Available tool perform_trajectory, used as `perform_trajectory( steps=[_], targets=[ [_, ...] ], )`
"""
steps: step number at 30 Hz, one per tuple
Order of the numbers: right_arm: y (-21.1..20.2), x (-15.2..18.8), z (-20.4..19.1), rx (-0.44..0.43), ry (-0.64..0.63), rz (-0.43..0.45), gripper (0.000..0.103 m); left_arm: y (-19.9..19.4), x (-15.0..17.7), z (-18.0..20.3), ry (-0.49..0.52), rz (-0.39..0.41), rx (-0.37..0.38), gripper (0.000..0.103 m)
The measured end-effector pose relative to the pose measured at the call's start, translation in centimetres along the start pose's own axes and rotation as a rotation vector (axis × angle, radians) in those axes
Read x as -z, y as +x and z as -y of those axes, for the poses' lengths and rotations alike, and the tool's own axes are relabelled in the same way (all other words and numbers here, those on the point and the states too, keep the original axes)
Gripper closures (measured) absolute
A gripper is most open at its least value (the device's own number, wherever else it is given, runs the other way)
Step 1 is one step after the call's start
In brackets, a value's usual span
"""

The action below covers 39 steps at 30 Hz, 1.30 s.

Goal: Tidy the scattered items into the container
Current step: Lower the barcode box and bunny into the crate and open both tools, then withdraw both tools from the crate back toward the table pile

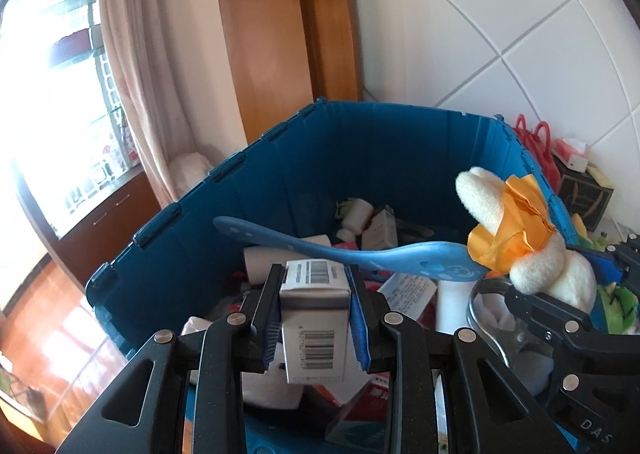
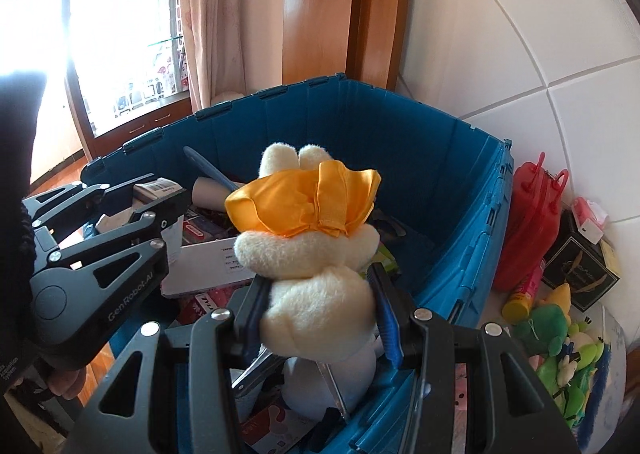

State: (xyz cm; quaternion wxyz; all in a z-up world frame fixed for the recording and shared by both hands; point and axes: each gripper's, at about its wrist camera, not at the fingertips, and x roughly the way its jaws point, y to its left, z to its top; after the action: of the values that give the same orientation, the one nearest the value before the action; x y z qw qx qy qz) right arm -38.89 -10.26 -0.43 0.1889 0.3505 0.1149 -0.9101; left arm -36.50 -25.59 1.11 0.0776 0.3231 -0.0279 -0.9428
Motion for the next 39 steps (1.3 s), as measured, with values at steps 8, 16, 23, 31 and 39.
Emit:
perform_trajectory(
  steps=[8,16,23,31,39],
  targets=[
    [0.8,0.7,-0.5,-0.003,-0.01,-0.041,0.051,0.3,0.9,-0.6,-0.007,0.001,0.006,0.031],
    [-1.6,1.5,-0.3,0.017,-0.017,0.002,0.027,-1.4,2.1,-0.8,-0.009,0.029,0.023,0.021],
    [-4.1,2.8,0.5,0.029,0.009,0.043,0.02,-3.9,3.3,-0.8,-0.004,0.067,0.061,0.016],
    [-5.8,3.8,0.5,0.034,0.014,0.075,0.003,-5.1,4.1,-0.2,0.003,0.08,0.088,0.004],
    [-6.3,4.7,1.4,0.05,0.044,0.086,0.0,-5.6,4.6,0.1,-0.002,0.087,0.109,0.002]
  ],
)
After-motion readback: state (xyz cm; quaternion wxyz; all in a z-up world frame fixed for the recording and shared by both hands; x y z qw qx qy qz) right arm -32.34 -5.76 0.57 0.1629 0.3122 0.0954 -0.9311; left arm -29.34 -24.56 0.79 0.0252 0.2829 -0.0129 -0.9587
